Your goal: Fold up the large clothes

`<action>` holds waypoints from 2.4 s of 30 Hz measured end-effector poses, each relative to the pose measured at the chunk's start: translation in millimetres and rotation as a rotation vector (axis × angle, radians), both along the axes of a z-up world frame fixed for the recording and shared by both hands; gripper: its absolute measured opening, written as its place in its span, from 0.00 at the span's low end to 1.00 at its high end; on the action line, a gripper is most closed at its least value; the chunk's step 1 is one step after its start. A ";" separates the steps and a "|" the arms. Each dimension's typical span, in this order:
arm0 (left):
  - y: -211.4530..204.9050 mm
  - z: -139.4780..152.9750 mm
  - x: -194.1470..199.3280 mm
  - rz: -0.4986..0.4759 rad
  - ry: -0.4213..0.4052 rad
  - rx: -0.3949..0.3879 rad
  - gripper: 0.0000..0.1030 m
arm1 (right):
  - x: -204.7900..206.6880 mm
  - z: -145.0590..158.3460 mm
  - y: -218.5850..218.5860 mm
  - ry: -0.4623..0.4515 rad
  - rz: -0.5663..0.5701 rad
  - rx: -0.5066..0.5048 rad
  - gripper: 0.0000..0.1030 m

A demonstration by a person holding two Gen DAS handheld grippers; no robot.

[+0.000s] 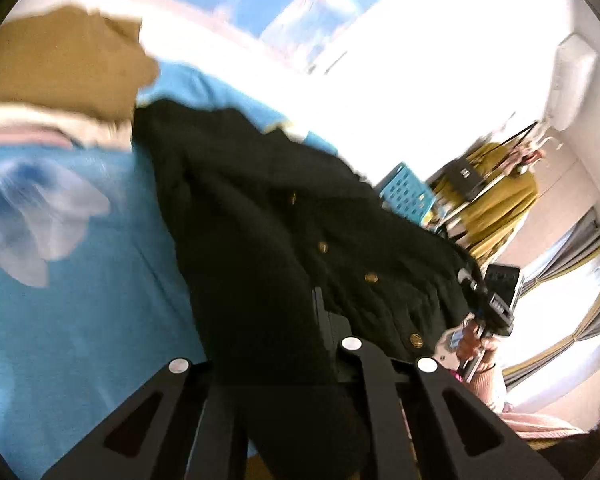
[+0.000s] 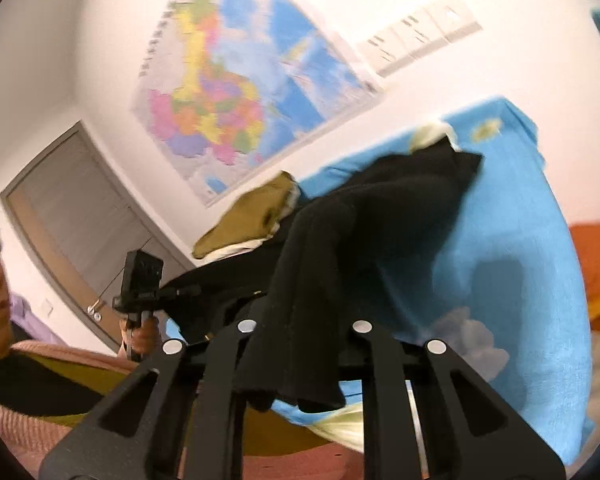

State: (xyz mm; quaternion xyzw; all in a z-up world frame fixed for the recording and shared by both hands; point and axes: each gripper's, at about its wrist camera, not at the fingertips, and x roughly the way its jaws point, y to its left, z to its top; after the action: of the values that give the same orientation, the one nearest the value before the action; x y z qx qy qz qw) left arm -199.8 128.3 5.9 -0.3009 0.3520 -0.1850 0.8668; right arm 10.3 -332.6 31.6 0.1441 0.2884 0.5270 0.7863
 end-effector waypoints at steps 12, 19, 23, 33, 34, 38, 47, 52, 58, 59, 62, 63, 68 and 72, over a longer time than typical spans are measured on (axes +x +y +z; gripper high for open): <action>39.3 -52.2 -21.3 -0.006 0.141 -0.130 0.06 | -41.3 -64.0 4.1 0.161 0.046 -0.116 0.14; 47.0 -23.4 -11.7 -0.024 0.075 -0.124 0.06 | -31.3 -24.6 5.7 0.096 0.012 -0.026 0.14; 55.1 -5.1 6.0 -0.026 0.058 -0.109 0.06 | -6.7 -0.9 12.1 0.097 -0.013 0.039 0.14; 70.2 45.4 91.9 -0.045 0.052 -0.057 0.08 | 88.8 25.3 35.4 0.201 -0.106 0.130 0.15; 73.1 47.9 106.4 -0.041 0.062 -0.054 0.08 | 101.4 26.5 38.2 0.216 -0.114 0.135 0.15; 82.5 49.4 160.7 -0.023 0.108 -0.051 0.08 | 148.0 23.0 46.0 0.289 -0.161 0.141 0.15; 107.5 -10.7 280.1 0.040 0.334 -0.063 0.08 | 245.0 -47.7 68.7 0.530 -0.294 0.069 0.18; 118.7 -44.4 312.6 0.057 0.417 -0.083 0.11 | 271.7 -77.5 78.5 0.616 -0.333 0.048 0.26; 121.7 -49.7 314.4 0.047 0.391 -0.145 0.48 | 276.0 -73.8 82.9 0.591 -0.340 0.059 0.57; 123.2 -46.5 310.4 0.055 0.363 -0.157 0.52 | 273.0 -68.8 82.8 0.564 -0.350 0.050 0.59; 126.6 -30.3 289.5 0.048 0.258 -0.190 0.70 | 258.0 -51.0 93.5 0.454 -0.330 -0.013 0.65; 123.7 -23.5 281.4 0.047 0.227 -0.154 0.71 | 251.0 -45.0 101.1 0.406 -0.309 -0.059 0.66; 75.8 1.4 248.5 -0.060 0.097 0.107 0.77 | 206.7 -31.6 156.0 0.136 -0.188 -0.342 0.66; 18.7 1.0 248.9 -0.165 0.081 0.314 0.79 | 197.6 -45.5 188.5 0.085 -0.130 -0.458 0.66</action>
State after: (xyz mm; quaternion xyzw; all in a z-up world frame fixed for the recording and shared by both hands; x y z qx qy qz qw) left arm 49.1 147.0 6.9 -0.1391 0.4348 -0.1857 0.8701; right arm 207.9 -144.2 -13.9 0.0023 0.4234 0.3898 0.8178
